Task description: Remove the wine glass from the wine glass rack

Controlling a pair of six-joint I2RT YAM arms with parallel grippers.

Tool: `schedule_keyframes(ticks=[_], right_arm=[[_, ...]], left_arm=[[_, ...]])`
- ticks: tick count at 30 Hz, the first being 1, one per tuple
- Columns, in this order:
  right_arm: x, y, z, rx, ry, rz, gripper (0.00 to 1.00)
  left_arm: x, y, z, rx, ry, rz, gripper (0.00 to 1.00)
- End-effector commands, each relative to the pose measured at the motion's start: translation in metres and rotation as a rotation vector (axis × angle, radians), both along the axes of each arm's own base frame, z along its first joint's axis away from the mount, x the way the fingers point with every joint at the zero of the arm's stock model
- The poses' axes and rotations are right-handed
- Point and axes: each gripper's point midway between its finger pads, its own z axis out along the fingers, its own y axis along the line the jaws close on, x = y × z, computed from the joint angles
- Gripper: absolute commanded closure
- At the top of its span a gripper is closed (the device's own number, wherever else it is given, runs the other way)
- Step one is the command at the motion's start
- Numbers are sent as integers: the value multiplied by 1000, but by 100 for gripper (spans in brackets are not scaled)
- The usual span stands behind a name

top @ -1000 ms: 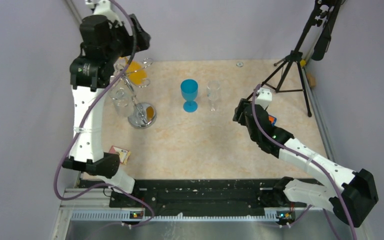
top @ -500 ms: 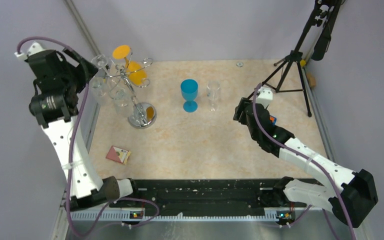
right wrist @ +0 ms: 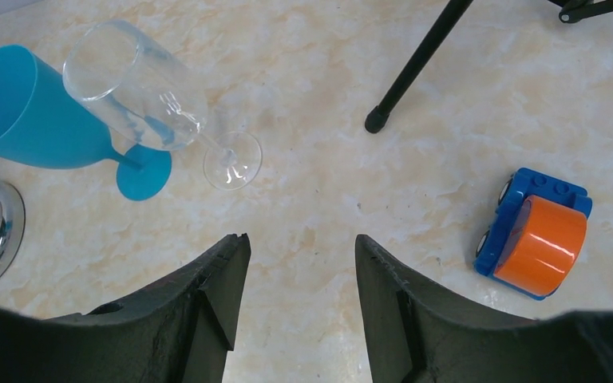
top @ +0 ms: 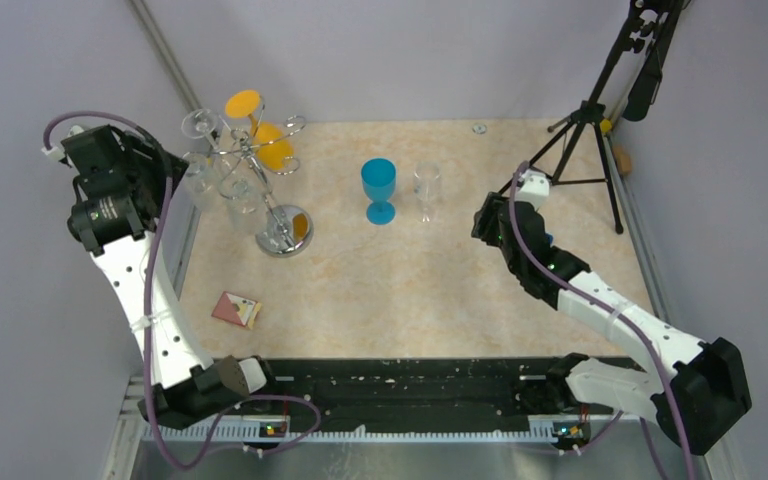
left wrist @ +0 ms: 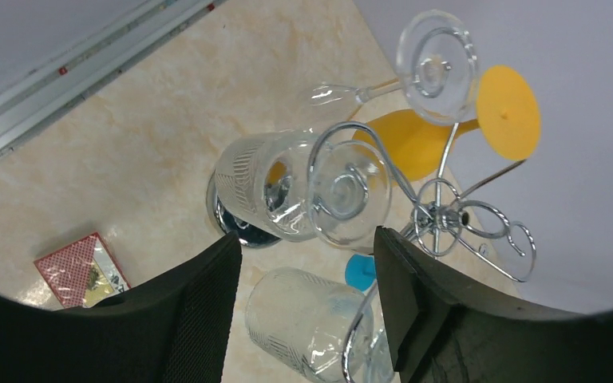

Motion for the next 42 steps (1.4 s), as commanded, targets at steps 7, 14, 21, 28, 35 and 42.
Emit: schedule_keyframes(ticks=[7, 14, 21, 28, 35, 42], right_arm=[[15, -7, 8, 7, -35, 0, 46], [21, -11, 8, -11, -34, -5, 46], [25, -16, 7, -17, -29, -9, 44], [27, -16, 8, -19, -36, -5, 44], [27, -16, 8, -15, -34, -2, 44], [27, -14, 8, -3, -32, 3, 44]], left_arm=[[22, 14, 5, -89, -105, -48, 35], [35, 11, -11, -176, -120, -91, 34], [42, 9, -33, -233, -73, -129, 38], [39, 8, -39, -246, -63, -117, 51], [31, 8, -41, -235, -51, -92, 61], [24, 9, -39, -200, -31, -84, 53]])
